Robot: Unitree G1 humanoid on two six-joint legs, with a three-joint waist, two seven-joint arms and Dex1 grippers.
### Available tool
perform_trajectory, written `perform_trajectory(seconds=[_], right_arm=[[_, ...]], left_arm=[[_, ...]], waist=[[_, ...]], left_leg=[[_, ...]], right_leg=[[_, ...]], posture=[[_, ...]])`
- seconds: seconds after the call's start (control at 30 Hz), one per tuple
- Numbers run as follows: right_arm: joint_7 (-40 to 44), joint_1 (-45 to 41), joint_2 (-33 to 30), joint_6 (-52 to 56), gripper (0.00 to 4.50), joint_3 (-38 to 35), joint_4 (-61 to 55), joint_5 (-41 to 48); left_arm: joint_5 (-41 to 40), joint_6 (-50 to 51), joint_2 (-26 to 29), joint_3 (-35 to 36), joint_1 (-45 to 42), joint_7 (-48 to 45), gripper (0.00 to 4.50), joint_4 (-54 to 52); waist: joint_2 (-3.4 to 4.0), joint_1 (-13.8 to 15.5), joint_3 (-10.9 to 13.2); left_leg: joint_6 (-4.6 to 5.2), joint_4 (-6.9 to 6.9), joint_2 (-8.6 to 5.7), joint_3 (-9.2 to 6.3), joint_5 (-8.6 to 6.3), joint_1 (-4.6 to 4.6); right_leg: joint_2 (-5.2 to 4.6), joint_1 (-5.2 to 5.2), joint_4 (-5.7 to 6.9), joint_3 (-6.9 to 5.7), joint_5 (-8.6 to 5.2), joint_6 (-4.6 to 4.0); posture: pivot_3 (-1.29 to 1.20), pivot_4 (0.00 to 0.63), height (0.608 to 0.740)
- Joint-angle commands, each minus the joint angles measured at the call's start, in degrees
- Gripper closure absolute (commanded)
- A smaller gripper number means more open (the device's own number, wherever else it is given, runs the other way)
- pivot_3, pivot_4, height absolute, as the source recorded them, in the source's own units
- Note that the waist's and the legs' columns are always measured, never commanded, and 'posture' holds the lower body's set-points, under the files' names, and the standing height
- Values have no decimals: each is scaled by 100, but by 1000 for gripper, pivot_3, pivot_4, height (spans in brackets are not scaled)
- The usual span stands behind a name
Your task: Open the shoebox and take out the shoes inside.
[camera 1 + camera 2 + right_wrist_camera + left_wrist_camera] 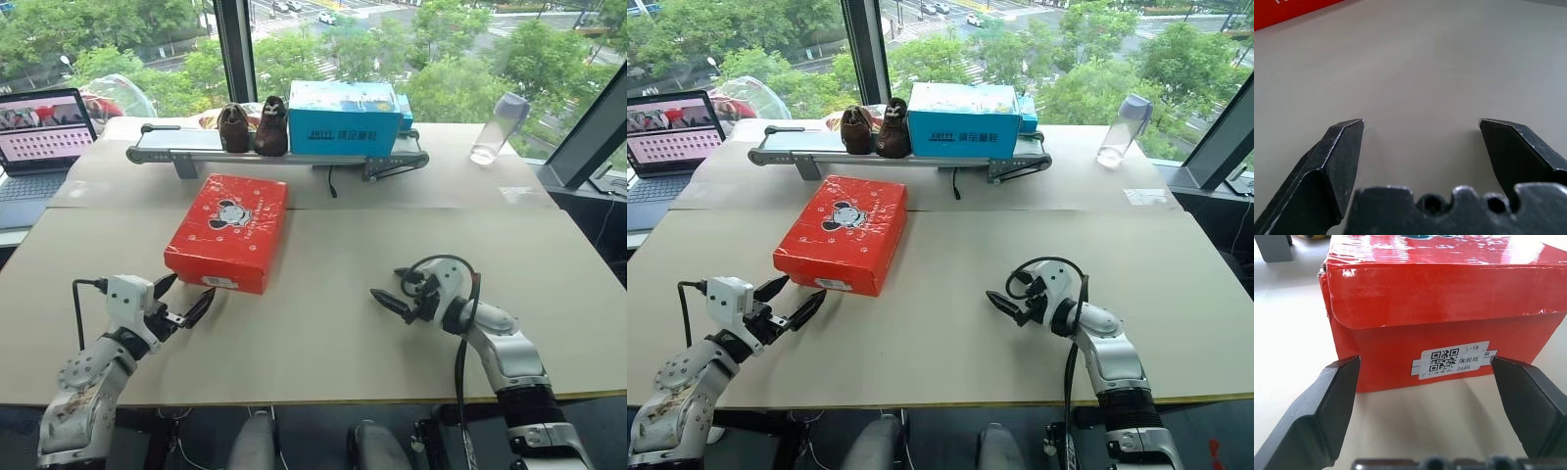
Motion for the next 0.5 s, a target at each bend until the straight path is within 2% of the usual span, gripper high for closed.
perform_trajectory(seconds=[0.03, 0.1, 0.17, 0.23, 0.27, 0.3, 0.33, 0.4, 0.5], right_arm=[[-52, -136, 43, -31, 14, -100, -142, 94], [-172, -366, 146, 98, 14, -3, -223, 54], [-235, -628, 266, 220, 14, 121, -220, 12], [-359, -854, 378, 290, 539, 214, -133, -81], [-409, -927, 415, 290, 656, 247, -93, -131], [-466, -994, 449, 277, 1119, 279, -47, -191], [-537, -1074, 488, 250, 1324, 315, 36, -259], [-676, -1287, 567, 183, 2132, 433, 328, -464], [-767, -1499, 623, 71, 3080, 632, 648, -738]], left_arm=[[-147, -97, 169, 372, -236, -21, 0, 245], [-349, 25, 422, 772, -535, -27, 0, 643], [-263, 12, 613, 846, -844, 45, 0, 1012], [-251, -57, 718, 874, -1114, 5, 497, 1324], [-191, -110, 781, 849, -1199, -50, 619, 1437], [-50, -165, 853, 790, -1285, -39, 1097, 1581], [56, -199, 922, 734, -1379, -46, 1327, 1744], [286, -343, 1037, 608, -1656, -42, 2177, 2176], [488, -550, 1115, 467, -2018, -91, 3169, 2653]], waist=[[0, 1, 0], [-1, -1, 1], [-2, -20, 1], [0, -19, 2], [0, -17, 2], [0, -17, 2], [0, -14, 1], [-1, 14, 2], [-2, 43, 3]], left_leg=[[0, 0, 0, 0, 0, 0], [0, 0, 1, 1, 0, 0], [0, 0, 16, -1, 0, 0], [0, -1, 16, -1, 0, 1], [0, 0, 15, 0, 0, 1], [0, 0, 15, 1, 0, 1], [1, 0, 15, 1, 1, 1], [1, -2, 14, 6, 1, -1], [1, -4, 15, 7, 1, -1]], right_leg=[[0, 0, 0, 0, 0, 0], [2, -3, 4, 0, 0, 0], [19, -8, 5, -1, 7, -10], [19, -9, 5, -1, 10, -8], [18, -9, 3, -1, 10, -7], [18, -9, -1, -1, 11, -6], [18, -8, -4, -1, 12, -6], [18, -7, -5, -1, 23, 12], [18, -11, -3, -7, 29, 21]], posture=[[0, 150, 740], [0, 150, 740], [0, 150, 740], [0, 150, 740], [0, 150, 740], [0, 150, 740], [0, 150, 740], [0, 150, 740], [0, 150, 740]])
